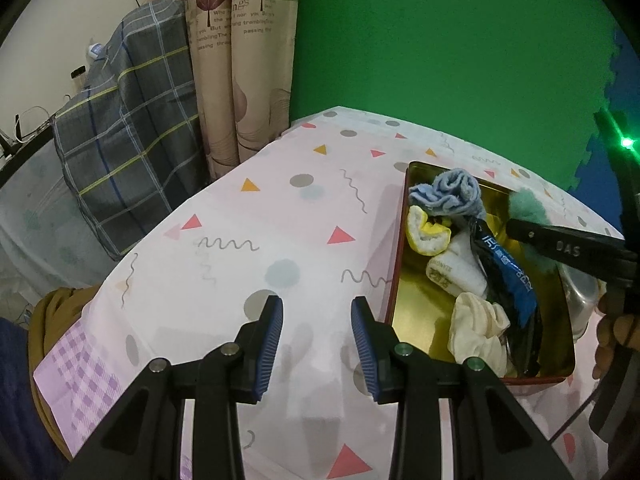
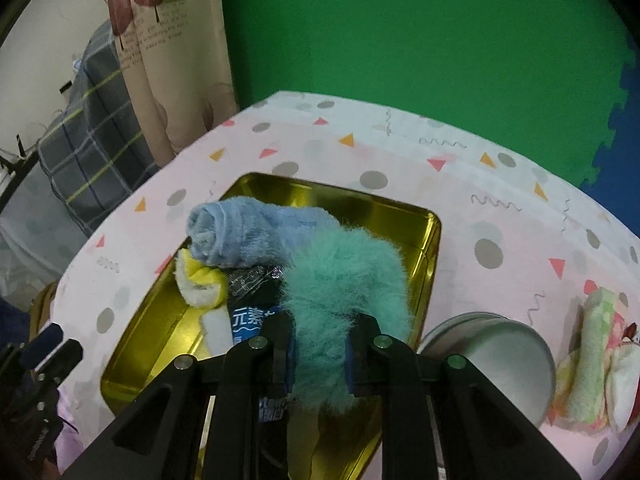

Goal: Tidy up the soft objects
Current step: 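Carry the green fuzzy scrunchie into the tin box and open the right tool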

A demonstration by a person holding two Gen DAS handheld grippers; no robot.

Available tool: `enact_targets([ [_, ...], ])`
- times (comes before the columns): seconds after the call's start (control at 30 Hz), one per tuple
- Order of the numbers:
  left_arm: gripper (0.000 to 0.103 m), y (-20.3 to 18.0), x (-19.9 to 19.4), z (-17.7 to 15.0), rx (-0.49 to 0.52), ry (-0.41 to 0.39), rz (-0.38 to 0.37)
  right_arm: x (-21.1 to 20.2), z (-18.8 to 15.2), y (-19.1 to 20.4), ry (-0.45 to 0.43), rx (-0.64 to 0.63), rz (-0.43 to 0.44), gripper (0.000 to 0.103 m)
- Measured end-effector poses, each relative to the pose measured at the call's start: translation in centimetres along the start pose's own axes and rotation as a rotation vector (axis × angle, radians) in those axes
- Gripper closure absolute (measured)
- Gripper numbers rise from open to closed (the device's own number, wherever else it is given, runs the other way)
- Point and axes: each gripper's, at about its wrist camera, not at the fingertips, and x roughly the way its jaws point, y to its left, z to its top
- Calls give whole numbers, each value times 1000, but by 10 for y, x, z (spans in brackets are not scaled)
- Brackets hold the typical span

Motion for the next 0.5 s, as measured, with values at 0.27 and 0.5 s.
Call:
enact_targets([
  [0.27,67,0,-1,0,2,-3,-4,-7,-3,2,-25,-8,15,48],
  [0.5,67,-3,-4,-2,19,-15,7,-43,-15,4,-94,-19,44,39],
])
